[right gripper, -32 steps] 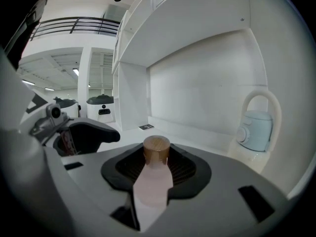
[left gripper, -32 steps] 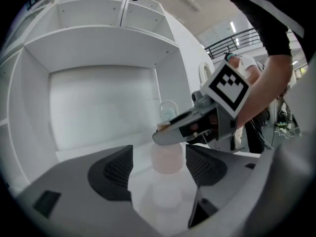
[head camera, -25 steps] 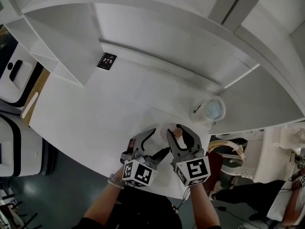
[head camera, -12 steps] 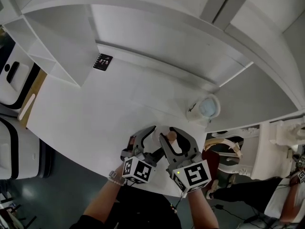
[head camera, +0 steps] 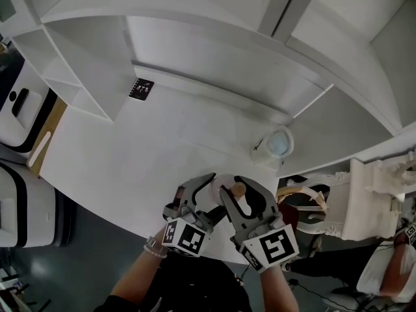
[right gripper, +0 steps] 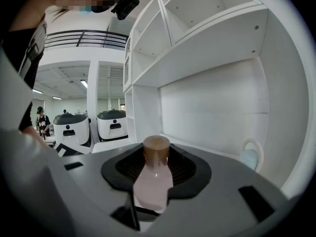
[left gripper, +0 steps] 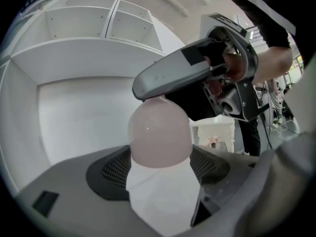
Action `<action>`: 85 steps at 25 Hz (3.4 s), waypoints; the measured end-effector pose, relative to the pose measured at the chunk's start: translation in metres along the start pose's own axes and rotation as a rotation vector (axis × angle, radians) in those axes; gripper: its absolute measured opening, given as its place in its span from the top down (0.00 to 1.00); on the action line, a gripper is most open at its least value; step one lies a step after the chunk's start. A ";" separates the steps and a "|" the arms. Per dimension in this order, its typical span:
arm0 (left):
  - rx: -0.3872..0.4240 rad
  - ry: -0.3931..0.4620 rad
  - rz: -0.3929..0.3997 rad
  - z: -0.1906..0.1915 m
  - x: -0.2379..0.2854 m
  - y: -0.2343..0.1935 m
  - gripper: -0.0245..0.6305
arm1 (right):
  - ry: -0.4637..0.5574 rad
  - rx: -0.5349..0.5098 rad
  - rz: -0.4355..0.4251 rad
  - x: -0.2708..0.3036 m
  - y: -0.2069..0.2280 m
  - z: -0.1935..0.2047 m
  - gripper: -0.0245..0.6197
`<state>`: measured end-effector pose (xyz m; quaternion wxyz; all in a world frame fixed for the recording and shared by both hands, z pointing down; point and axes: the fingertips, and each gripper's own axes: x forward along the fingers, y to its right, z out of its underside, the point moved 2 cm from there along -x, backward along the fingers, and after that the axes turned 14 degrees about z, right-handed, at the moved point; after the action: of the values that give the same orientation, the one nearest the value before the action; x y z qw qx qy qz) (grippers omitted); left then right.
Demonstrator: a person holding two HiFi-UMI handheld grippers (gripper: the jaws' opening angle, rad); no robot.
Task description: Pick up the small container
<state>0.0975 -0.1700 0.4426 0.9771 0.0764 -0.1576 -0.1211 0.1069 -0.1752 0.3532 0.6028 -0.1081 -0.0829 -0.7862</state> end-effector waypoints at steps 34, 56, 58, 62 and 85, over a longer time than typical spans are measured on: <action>0.078 0.074 0.017 -0.106 -0.071 0.019 0.40 | 0.240 -0.065 0.013 -0.076 -0.048 -0.099 0.74; 0.092 0.079 0.012 -0.107 -0.071 0.018 0.40 | 0.248 -0.098 0.014 -0.075 -0.052 -0.100 0.74; 0.095 0.079 0.013 -0.107 -0.071 0.019 0.39 | 0.247 -0.097 0.015 -0.075 -0.052 -0.100 0.74; 0.098 0.078 0.013 -0.108 -0.071 0.018 0.40 | 0.249 -0.107 0.018 -0.075 -0.052 -0.101 0.74; 0.108 0.067 0.017 -0.107 -0.070 0.021 0.39 | 0.244 -0.111 0.025 -0.076 -0.053 -0.098 0.74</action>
<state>0.0725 -0.1200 0.3260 0.9772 0.1319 -0.1315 -0.1017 0.0680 -0.1166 0.2383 0.6113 -0.0460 0.0361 -0.7892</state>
